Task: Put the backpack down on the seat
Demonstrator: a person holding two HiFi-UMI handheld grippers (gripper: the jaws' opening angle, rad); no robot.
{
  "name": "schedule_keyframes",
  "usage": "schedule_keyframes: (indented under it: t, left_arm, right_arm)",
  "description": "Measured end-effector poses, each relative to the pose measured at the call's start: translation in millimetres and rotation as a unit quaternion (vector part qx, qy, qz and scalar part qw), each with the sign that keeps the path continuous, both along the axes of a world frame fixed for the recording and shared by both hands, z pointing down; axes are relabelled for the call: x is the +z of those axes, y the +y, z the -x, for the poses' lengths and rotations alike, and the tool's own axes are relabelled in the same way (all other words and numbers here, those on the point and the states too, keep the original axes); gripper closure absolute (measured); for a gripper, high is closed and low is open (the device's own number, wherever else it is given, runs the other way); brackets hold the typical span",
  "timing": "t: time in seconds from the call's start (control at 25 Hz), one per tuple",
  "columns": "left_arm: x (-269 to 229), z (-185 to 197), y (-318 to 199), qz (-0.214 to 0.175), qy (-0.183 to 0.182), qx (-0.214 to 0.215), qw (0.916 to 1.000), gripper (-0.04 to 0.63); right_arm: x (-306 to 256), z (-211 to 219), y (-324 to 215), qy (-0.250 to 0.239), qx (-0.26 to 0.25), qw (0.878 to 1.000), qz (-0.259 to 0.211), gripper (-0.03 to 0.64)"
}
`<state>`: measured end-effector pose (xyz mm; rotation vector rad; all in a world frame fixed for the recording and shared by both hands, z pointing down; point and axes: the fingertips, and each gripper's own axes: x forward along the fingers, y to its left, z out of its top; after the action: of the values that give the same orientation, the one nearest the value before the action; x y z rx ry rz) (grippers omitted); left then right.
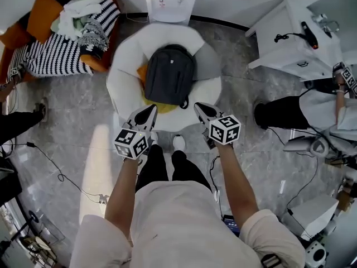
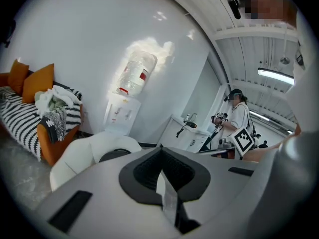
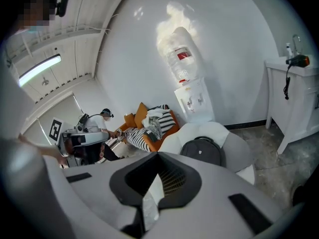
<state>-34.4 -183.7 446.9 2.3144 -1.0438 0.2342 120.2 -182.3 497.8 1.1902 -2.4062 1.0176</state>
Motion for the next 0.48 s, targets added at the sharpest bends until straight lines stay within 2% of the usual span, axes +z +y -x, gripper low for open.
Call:
schedule_keyframes:
  t: [0.16, 0.48]
  left_arm:
    - [-17.6, 8.5, 12.7, -0.01, -0.013, -0.022, 0.9996, 0.586]
    - [-58.5, 15.0, 19.3, -0.045, -0.023, -0.024, 0.9984, 0.586]
  right_arm:
    - [-25.8, 2.7, 24.5, -0.011, -0.006, 1.0, -0.009, 0.594]
    - [-77.5, -3.0, 42.2, -0.027, -0.004, 0.998, -0.05, 0.594]
